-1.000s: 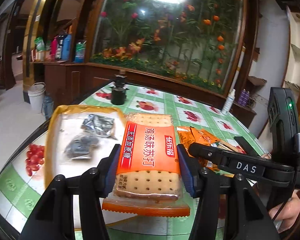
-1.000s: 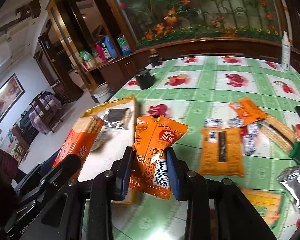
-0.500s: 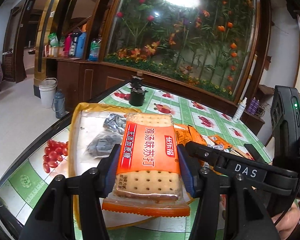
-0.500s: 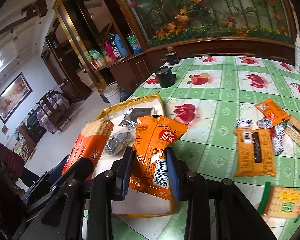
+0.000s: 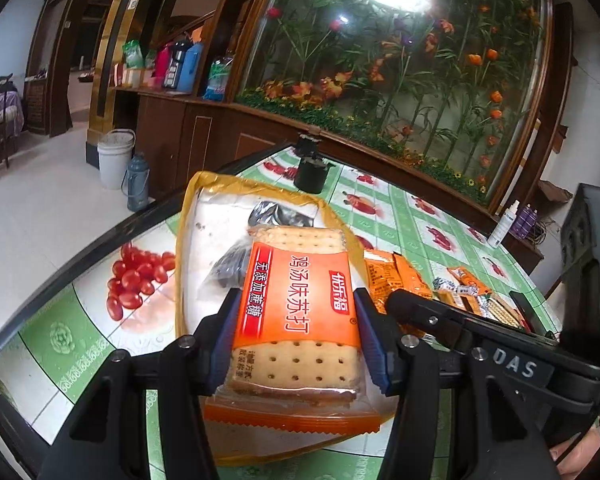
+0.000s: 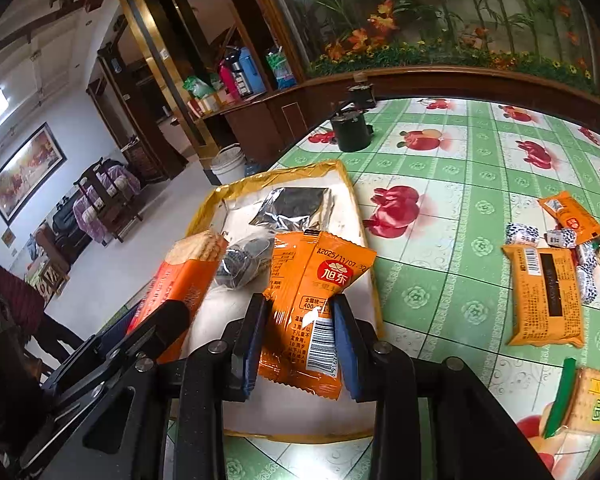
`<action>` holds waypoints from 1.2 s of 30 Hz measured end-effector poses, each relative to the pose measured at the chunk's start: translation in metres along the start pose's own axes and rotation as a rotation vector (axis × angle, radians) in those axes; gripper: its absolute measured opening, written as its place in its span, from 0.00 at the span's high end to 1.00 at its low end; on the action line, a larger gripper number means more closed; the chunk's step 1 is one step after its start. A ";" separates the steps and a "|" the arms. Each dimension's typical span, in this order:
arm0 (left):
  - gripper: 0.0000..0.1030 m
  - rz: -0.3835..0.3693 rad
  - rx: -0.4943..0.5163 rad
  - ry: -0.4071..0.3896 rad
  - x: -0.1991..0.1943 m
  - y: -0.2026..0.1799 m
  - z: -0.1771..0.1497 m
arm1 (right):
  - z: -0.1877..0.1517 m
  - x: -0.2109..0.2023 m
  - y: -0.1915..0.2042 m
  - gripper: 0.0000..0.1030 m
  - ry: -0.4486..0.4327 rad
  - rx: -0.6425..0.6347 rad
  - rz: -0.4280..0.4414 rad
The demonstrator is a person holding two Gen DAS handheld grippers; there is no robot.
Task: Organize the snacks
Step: 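Carry both held packs over to the yellow-rimmed tray, then lower both packs into the tray and open both tools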
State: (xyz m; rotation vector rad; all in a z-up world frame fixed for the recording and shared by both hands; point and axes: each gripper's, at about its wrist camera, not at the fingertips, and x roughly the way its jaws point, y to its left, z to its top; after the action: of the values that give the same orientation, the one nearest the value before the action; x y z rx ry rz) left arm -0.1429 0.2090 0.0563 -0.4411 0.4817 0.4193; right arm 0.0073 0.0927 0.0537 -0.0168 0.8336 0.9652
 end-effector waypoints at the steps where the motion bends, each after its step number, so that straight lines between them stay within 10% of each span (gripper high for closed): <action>1: 0.48 0.001 -0.006 0.008 0.003 0.002 -0.002 | -0.002 0.001 0.001 0.65 -0.001 -0.009 0.001; 25: 0.48 0.025 -0.085 0.092 0.020 0.024 -0.008 | -0.029 0.039 0.007 0.62 0.176 -0.072 0.043; 36: 0.45 0.025 -0.081 0.094 0.020 0.021 -0.009 | -0.029 0.022 0.012 0.51 0.124 -0.116 -0.016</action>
State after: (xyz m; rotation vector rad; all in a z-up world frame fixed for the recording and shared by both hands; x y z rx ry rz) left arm -0.1401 0.2274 0.0320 -0.5350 0.5629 0.4446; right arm -0.0126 0.1049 0.0239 -0.1848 0.8888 1.0040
